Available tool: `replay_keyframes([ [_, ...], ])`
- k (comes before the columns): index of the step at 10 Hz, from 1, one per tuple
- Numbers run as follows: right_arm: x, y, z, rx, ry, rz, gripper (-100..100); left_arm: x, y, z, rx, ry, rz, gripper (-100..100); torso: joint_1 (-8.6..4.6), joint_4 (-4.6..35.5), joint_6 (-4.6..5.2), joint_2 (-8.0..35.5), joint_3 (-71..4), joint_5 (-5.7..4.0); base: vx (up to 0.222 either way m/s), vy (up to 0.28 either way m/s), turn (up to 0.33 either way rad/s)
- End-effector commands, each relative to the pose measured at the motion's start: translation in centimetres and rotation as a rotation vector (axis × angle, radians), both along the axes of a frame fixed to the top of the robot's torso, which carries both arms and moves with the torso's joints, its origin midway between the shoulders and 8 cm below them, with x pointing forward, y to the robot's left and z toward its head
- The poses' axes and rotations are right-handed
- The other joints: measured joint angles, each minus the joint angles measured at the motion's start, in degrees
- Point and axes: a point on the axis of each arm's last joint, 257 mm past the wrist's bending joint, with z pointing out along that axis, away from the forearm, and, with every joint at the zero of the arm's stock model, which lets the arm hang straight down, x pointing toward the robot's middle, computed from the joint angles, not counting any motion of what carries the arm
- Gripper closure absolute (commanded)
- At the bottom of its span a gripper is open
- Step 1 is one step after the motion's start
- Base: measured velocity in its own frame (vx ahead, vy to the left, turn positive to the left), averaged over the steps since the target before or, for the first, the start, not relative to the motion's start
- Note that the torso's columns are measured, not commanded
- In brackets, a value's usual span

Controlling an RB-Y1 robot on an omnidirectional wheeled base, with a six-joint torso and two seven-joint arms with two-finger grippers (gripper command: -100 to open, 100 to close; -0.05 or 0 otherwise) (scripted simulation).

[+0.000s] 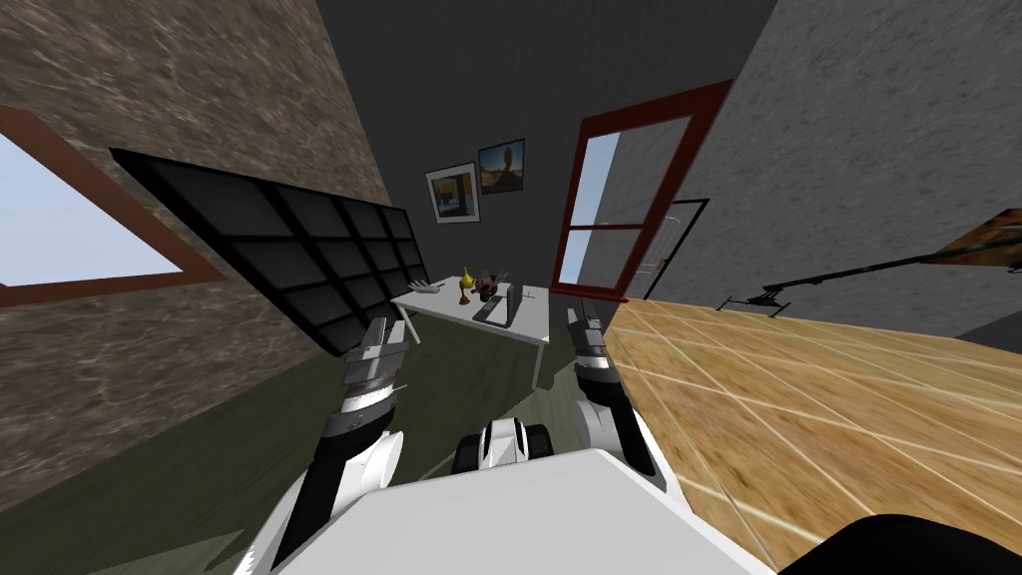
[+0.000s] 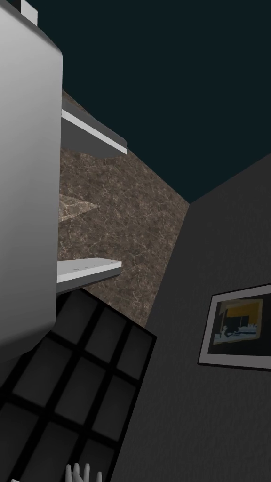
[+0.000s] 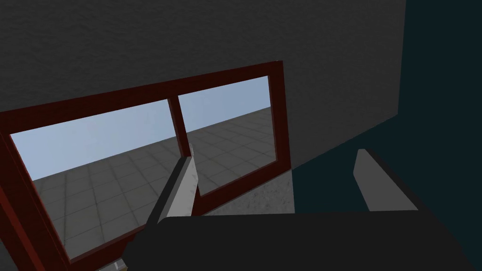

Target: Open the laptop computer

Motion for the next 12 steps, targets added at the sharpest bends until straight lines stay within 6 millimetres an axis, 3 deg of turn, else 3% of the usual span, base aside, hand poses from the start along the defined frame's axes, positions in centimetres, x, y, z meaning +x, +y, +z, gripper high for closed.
replay_keyframes([
  [1,0.2,0.4,-0.8,-0.087,0.033,0.014,-100,0.0,0.0,0.0,0.000,0.001,0.000,0,0.03,1.9,0.00,1.9,-4.0,0.01,0.034,0.038,-0.034],
  [6,0.5,0.2,-3.2,-0.277,0.112,0.005,-100,0.0,0.0,0.0,0.000,0.001,0.000,0,-0.06,2.7,0.01,2.7,-5.4,-0.02,0.049,0.059,-0.036],
  [12,0.5,-2.4,-7.2,-0.614,0.249,-0.067,-100,0.0,0.0,0.0,0.000,0.001,0.000,0,-0.01,2.7,0.00,2.6,-5.4,0.00,0.097,0.122,-0.073],
])
